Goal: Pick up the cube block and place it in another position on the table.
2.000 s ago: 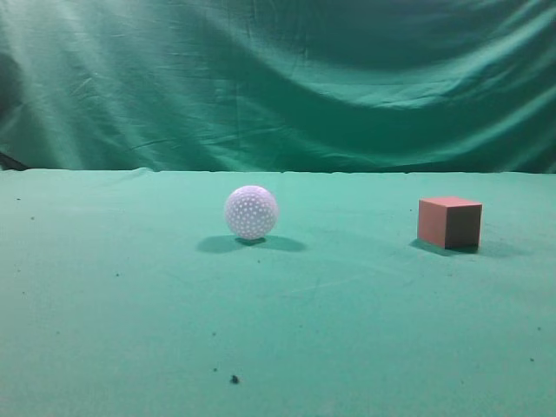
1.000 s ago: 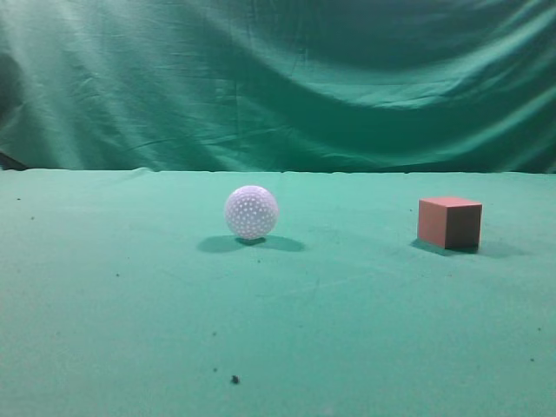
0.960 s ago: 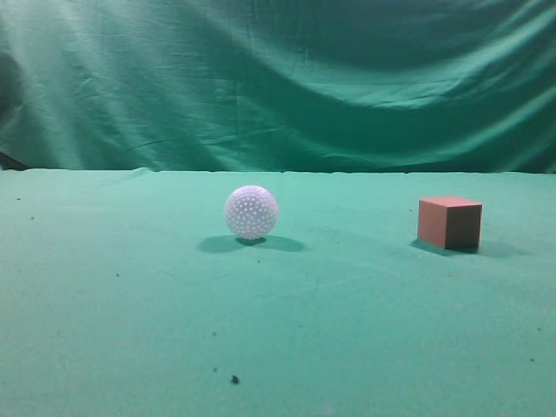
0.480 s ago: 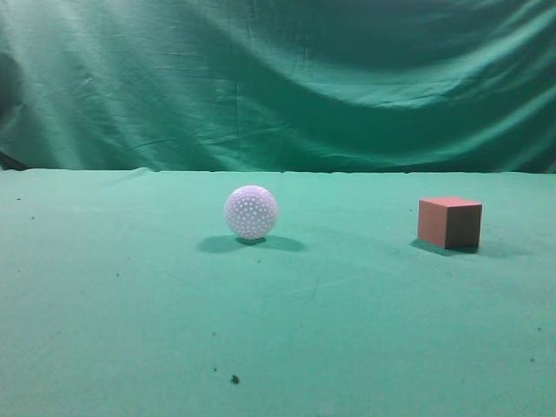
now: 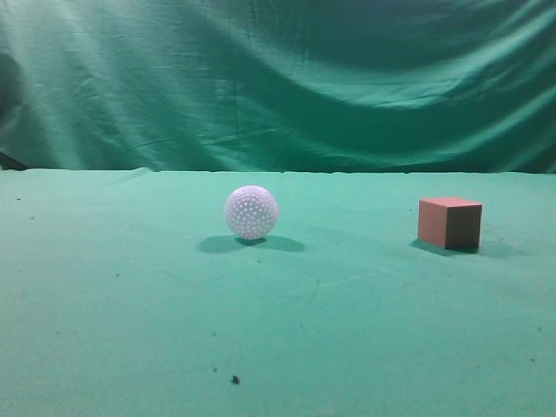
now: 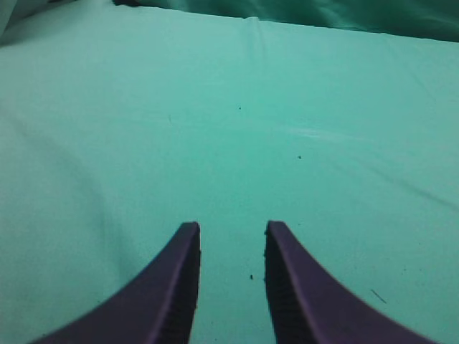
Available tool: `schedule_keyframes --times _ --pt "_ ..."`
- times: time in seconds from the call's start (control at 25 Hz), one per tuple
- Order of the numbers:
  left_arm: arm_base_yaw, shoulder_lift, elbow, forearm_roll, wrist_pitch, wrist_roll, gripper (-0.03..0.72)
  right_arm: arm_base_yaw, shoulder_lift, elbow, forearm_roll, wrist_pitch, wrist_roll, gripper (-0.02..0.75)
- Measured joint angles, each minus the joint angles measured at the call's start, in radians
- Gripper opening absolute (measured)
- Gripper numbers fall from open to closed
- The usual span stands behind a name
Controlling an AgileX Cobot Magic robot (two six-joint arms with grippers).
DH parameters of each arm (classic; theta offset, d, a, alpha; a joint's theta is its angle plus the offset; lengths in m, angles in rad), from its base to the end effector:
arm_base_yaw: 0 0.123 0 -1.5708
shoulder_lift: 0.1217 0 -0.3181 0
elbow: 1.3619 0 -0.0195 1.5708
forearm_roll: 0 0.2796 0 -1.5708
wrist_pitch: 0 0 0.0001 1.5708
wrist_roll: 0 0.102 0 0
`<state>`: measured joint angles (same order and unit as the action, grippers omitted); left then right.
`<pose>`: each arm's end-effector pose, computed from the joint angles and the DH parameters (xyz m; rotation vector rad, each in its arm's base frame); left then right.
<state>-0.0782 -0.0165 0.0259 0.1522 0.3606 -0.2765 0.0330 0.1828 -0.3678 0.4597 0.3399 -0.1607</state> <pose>0.0590 0.0009 0.1694 -0.0889 1.8484 -0.0984 0.0609 0.0171 0.3087 0.0805 1.6148 0.3582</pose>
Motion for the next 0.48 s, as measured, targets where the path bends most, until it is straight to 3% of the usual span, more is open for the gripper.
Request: schedule_keyframes --times 0.32,0.48 --pt "0.000 0.000 0.000 0.000 0.000 0.000 0.262 0.000 0.066 -0.007 -0.002 0.092 -0.066 0.000" --pt "0.000 0.000 0.000 0.000 0.000 0.000 0.262 0.000 0.165 -0.095 -0.022 0.314 -0.156 0.000"
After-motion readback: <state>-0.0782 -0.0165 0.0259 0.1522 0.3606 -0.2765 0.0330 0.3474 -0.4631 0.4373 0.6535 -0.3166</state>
